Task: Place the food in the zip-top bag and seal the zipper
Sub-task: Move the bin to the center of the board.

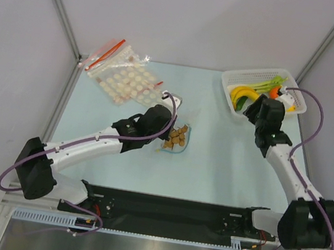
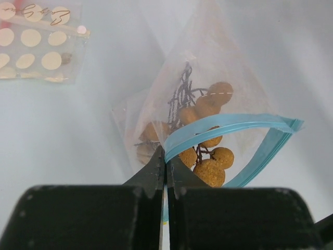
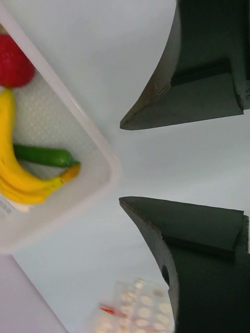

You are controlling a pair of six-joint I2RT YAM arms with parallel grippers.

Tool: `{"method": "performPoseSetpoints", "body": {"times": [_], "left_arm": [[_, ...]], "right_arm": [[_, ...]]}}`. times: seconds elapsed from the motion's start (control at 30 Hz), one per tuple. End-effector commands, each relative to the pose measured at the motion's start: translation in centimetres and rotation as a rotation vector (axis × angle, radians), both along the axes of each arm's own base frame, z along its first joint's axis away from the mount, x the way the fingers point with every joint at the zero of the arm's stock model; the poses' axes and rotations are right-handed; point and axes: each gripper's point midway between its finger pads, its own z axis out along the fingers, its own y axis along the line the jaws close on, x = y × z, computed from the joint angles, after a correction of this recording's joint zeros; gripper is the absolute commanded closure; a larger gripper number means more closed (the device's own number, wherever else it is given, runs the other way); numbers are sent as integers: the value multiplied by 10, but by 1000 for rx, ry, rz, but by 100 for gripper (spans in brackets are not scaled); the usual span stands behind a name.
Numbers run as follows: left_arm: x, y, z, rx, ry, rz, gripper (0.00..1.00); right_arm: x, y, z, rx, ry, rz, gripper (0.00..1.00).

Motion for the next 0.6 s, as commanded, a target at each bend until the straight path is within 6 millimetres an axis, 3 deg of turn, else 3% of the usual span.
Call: {"method": "performPoseSetpoints", "body": {"times": [0.0, 0.03, 0.07, 0.13, 0.23, 0.27, 0.3, 0.33, 0.37, 0.4, 0.47, 0.5, 0.57], "left_arm": [[2, -4, 27, -129, -47, 19, 100], [0, -3, 28, -141, -51, 18, 100], [-1, -2, 31, -159, -55, 24, 100], [-1, -1, 31, -174, -64, 33, 100], [-2, 2, 34, -202, -78, 46, 100], [-2, 2, 36, -213, -82, 45, 100], [-3, 1, 36, -216, -81, 39, 100], [-3, 0, 37, -219, -81, 37, 100], [-3, 1, 37, -222, -80, 38, 100], [-4, 1, 37, -223, -82, 39, 100], [-4, 3, 40, -225, -87, 41, 100], [-5, 4, 42, -231, -93, 42, 100], [-5, 5, 44, -237, -98, 43, 100]], "right_arm": [[30, -21, 14, 47, 0, -69, 42], [42, -24, -1, 21, 43, -83, 43], [52, -30, 9, 1, 22, -109, 43], [67, -37, -6, -36, 55, -131, 43], [89, -50, -10, -77, 55, -175, 43], [96, -56, -33, -109, 119, -194, 43], [106, -61, -26, -117, 114, -215, 43], [113, -67, -31, -128, 137, -233, 44], [114, -79, -59, -150, 227, -264, 44], [126, -84, -51, -148, 221, -276, 48], [125, -92, -69, -160, 305, -287, 59], [128, -93, -83, -163, 347, -284, 70], [133, -81, -85, -147, 382, -222, 87]]}}
